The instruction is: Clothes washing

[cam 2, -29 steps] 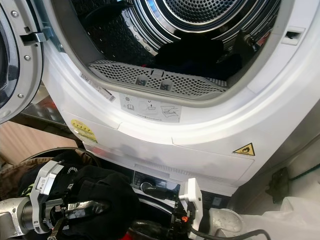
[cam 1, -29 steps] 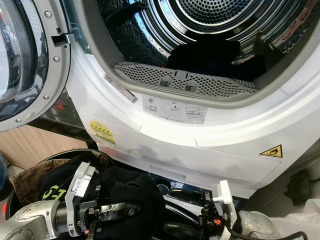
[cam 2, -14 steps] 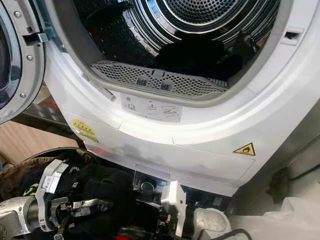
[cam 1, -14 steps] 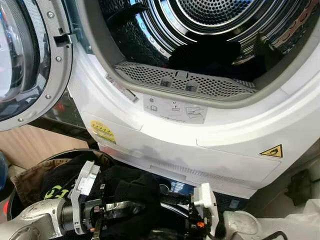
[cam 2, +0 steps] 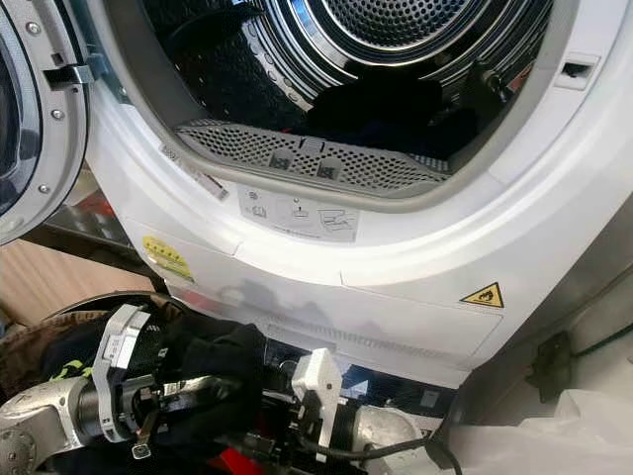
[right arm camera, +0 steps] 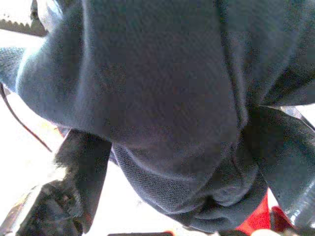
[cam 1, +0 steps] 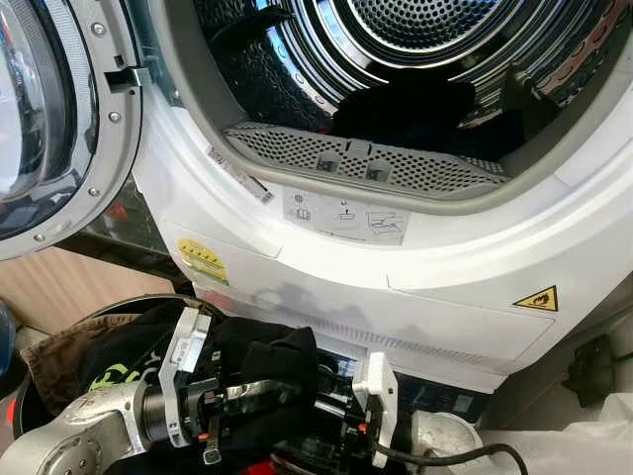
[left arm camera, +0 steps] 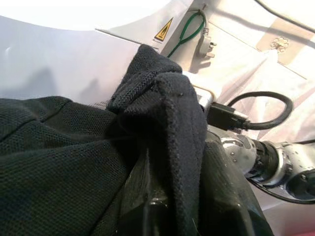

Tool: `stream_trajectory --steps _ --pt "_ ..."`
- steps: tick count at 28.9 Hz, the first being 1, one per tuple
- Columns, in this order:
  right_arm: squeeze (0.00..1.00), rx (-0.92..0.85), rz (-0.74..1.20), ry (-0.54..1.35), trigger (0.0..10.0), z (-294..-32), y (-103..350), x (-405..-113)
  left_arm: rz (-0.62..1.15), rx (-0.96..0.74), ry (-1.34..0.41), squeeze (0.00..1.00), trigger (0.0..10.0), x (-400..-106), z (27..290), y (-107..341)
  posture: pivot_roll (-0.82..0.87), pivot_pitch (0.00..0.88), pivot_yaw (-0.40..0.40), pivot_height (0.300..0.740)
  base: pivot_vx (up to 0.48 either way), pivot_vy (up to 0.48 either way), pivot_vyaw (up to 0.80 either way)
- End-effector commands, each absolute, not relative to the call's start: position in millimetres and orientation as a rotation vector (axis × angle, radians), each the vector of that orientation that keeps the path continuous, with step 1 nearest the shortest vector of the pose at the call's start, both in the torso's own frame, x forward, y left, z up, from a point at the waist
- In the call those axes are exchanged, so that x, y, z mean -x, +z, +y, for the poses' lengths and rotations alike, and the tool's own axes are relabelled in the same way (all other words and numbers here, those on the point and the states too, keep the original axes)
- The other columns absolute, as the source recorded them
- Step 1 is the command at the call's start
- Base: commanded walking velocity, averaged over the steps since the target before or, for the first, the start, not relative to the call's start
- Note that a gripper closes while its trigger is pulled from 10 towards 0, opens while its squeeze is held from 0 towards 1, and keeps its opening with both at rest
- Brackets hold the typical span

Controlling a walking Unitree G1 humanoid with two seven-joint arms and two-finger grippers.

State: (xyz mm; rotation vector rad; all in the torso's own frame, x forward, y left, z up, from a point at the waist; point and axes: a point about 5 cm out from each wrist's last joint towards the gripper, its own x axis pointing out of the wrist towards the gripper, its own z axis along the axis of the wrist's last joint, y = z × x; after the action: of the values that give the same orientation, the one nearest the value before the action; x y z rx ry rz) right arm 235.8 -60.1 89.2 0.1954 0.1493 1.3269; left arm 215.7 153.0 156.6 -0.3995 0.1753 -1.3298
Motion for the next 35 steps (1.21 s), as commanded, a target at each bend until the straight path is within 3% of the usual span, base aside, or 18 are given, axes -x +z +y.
stream_trajectory --steps 1,12,17,24,35 --pt "0.00 -0.201 0.149 1.336 10.0 -53 89 -236 0.144 0.393 -1.380 0.00 10.0 -215 144 163 0.06 0.059 0.014 0.740 0.000 0.000 0.00" --pt "0.00 -0.270 0.129 1.211 10.0 -35 90 -250 0.140 0.412 -1.411 0.00 10.0 -212 136 163 0.06 0.058 0.014 0.740 0.000 0.000 0.00" --pt "0.00 -0.456 0.076 1.343 10.0 -34 106 -239 0.148 0.414 -1.409 0.00 10.0 -211 136 162 0.07 0.050 0.015 0.740 0.000 0.000 0.00" --pt "0.00 -0.580 0.050 1.502 10.0 -39 114 -223 0.154 0.418 -1.404 0.00 10.0 -211 137 161 0.06 0.047 0.018 0.740 0.000 0.000 0.00" --pt "0.00 -0.717 -0.012 1.456 10.0 -43 125 -228 0.168 0.443 -1.415 0.00 10.0 -208 133 159 0.06 0.046 0.021 0.740 0.000 0.000 0.00"
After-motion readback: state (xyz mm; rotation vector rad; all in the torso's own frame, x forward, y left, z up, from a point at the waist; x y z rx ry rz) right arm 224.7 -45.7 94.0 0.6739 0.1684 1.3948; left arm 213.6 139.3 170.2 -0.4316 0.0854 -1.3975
